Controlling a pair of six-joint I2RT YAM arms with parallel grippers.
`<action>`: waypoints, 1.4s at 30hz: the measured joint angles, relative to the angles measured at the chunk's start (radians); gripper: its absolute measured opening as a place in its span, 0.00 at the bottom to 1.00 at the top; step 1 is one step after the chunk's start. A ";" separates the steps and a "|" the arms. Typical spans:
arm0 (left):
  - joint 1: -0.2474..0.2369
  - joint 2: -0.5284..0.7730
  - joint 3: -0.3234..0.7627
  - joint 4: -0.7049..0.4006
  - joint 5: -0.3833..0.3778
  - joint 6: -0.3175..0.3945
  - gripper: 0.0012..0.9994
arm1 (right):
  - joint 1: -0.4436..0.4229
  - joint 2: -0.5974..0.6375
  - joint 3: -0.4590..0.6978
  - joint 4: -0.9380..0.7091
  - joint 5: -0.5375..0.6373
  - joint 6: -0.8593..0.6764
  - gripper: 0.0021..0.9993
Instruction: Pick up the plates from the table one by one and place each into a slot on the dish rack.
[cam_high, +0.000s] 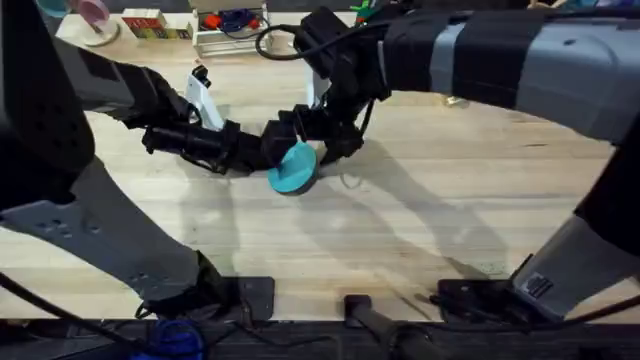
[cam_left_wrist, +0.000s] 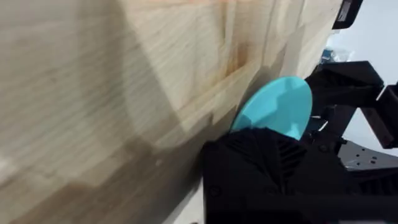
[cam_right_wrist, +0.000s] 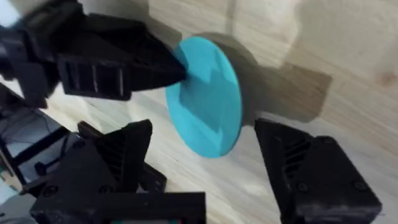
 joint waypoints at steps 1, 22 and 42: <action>0.000 0.000 0.000 0.000 0.000 0.000 0.04 | 0.000 0.000 0.000 0.009 0.000 0.006 0.99; 0.000 0.000 0.000 0.000 0.000 0.000 0.04 | 0.002 0.015 0.000 0.054 0.049 0.076 0.99; 0.000 0.000 0.000 0.000 0.000 0.000 0.04 | 0.016 0.053 0.000 0.075 0.059 0.090 0.99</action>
